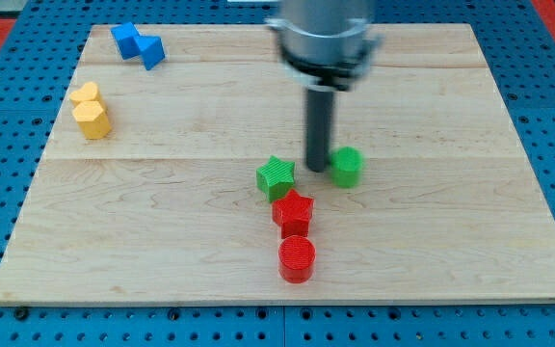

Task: Move green circle to bottom right

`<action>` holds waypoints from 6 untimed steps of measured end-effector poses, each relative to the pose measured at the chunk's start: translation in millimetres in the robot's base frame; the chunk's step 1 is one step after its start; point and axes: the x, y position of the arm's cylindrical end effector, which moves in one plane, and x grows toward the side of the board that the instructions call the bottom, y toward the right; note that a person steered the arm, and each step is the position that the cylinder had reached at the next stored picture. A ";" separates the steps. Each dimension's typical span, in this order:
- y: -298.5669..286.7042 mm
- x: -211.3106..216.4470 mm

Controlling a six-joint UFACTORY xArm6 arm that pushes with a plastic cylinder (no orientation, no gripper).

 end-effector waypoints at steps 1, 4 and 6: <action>28.2 2.1; 103.7 66.1; 60.2 -9.4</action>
